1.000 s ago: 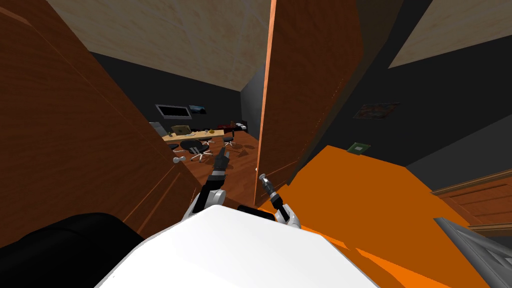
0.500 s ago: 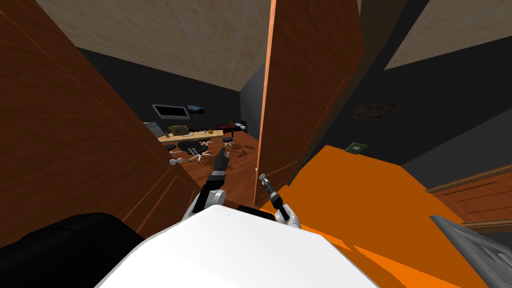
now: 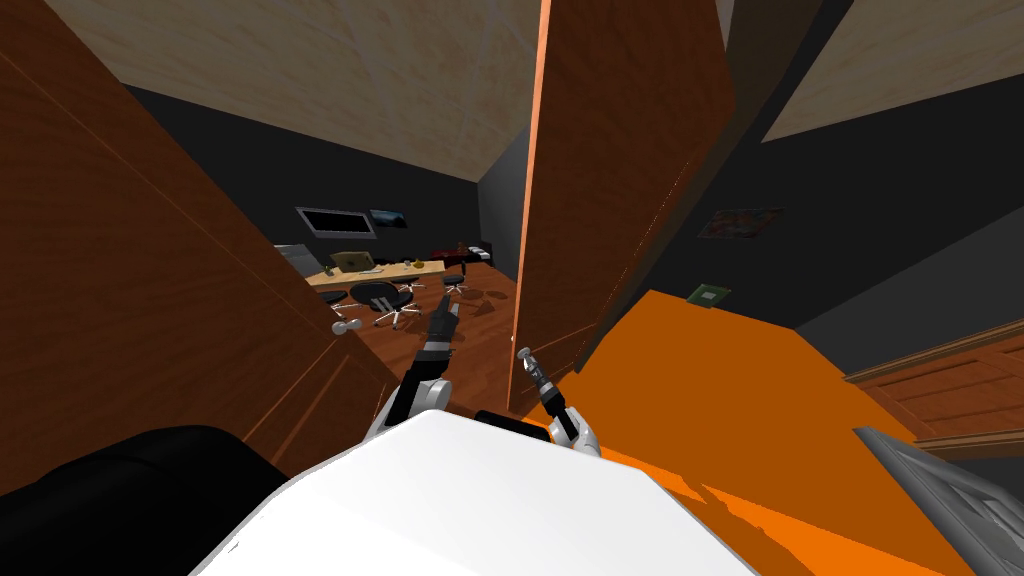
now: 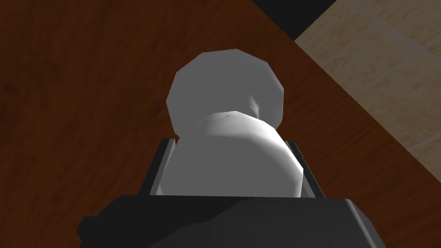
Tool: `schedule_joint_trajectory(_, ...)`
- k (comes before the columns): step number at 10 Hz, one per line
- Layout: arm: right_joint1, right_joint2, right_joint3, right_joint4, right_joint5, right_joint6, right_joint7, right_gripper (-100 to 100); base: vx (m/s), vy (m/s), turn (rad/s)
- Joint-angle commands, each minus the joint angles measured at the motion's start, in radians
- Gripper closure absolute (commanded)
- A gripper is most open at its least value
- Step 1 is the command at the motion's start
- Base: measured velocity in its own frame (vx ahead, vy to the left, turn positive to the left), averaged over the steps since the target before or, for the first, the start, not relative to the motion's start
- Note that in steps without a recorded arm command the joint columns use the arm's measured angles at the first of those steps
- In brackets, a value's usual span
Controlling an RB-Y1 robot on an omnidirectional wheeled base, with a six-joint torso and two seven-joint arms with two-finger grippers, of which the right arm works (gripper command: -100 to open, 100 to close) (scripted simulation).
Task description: Push the door open
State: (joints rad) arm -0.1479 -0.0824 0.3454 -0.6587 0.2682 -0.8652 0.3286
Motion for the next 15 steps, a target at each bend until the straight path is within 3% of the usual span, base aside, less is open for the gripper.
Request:
schedule_joint_trajectory(1, -0.008, -0.006, -0.007, 0.008, -0.015, -0.003, -0.037, 100, 0.042, 0.041, -0.021)
schedule_joint_trajectory(15, -0.031, -0.008, 0.057, 0.033, -0.164, 0.005, -0.402, 100, 0.043, 0.039, -0.037)
